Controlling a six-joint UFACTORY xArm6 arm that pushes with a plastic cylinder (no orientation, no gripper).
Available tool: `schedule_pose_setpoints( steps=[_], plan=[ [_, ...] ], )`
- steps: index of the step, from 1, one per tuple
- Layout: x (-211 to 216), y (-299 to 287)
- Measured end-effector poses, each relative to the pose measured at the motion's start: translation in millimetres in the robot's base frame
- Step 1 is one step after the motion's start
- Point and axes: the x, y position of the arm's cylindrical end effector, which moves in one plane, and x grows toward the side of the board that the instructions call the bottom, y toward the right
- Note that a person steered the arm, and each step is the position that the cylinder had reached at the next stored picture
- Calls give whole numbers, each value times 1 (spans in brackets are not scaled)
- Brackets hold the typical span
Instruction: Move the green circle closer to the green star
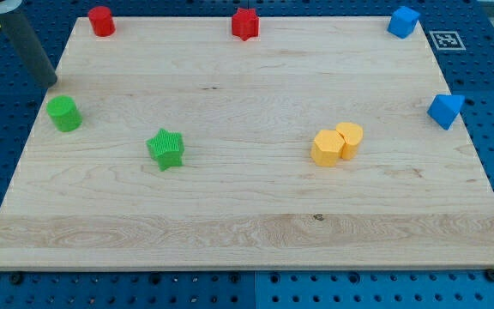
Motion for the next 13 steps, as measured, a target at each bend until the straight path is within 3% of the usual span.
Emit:
schedule_pose_setpoints(
  steps=[2,6,8,10,13],
  plan=[
    [51,0],
    [56,49],
    [84,84],
    [113,82],
    [117,125]
  ],
)
